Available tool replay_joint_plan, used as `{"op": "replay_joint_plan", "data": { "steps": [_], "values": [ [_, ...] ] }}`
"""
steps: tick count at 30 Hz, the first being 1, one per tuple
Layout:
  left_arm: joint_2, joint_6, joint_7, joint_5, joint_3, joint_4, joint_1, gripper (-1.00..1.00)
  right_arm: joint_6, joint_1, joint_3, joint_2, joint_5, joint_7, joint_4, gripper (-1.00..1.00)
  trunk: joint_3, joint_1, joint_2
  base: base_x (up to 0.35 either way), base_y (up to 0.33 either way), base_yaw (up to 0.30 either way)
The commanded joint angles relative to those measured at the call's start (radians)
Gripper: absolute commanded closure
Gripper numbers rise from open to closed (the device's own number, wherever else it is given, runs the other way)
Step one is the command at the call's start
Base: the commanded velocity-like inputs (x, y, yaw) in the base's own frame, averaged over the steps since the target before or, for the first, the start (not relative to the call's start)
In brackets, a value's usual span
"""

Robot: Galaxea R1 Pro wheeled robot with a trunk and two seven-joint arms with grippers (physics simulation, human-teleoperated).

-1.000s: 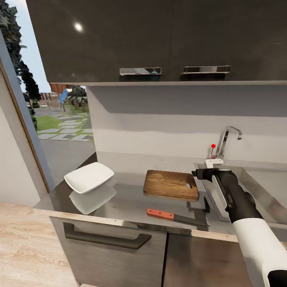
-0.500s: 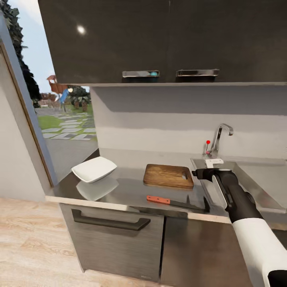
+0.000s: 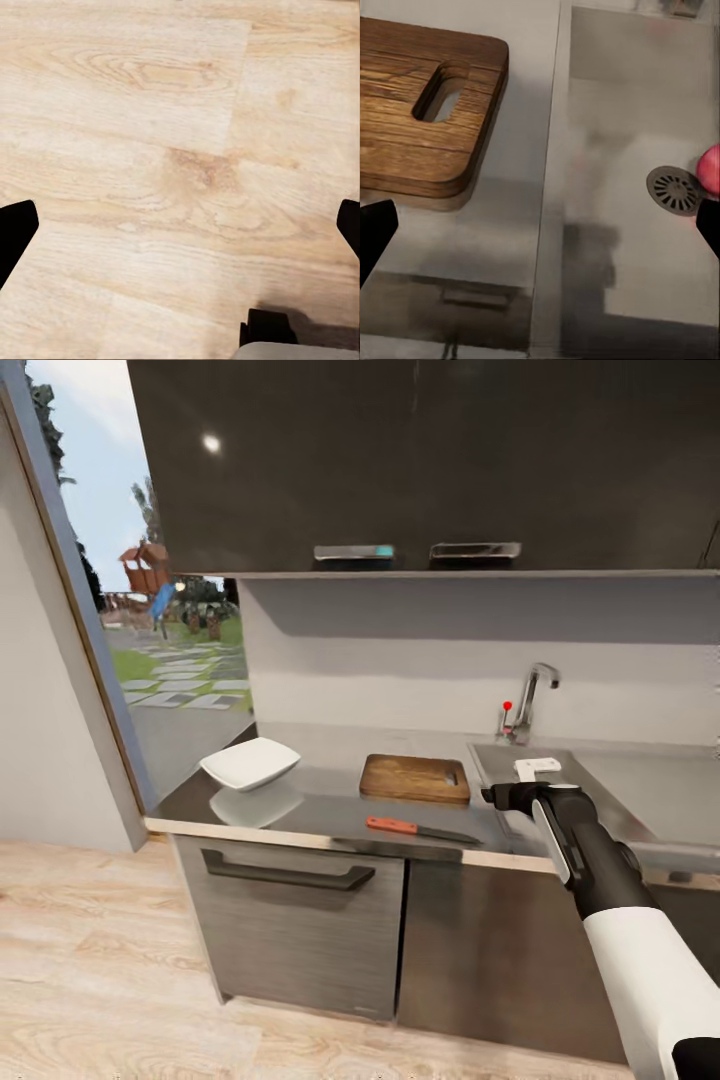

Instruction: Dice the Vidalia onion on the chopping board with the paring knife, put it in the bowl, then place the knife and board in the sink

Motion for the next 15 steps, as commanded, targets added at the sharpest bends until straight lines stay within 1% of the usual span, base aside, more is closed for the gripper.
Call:
{"op": "replay_joint_plan", "data": {
  "steps": [1,14,15],
  "values": [
    [0.0,-0.003,0.004,0.005,-0.005,0.001,-0.001,-1.0,0.005,-0.001,0.001,-0.001,0.002,0.003,-0.001,-1.0,-0.001,-0.001,-0.001,-0.295,0.0,0.0],
    [0.0,-0.003,0.004,0.005,-0.005,0.001,-0.001,-1.0,0.002,-0.001,0.003,0.001,0.002,0.0,0.0,-1.0,-0.001,-0.001,-0.001,-0.318,0.001,0.0],
    [0.0,-0.003,0.004,0.005,-0.005,0.001,-0.001,-1.0,0.001,-0.001,0.002,0.001,0.002,-0.001,0.0,-1.0,-0.001,-0.001,-0.001,-0.269,0.115,0.0]
  ]
}}
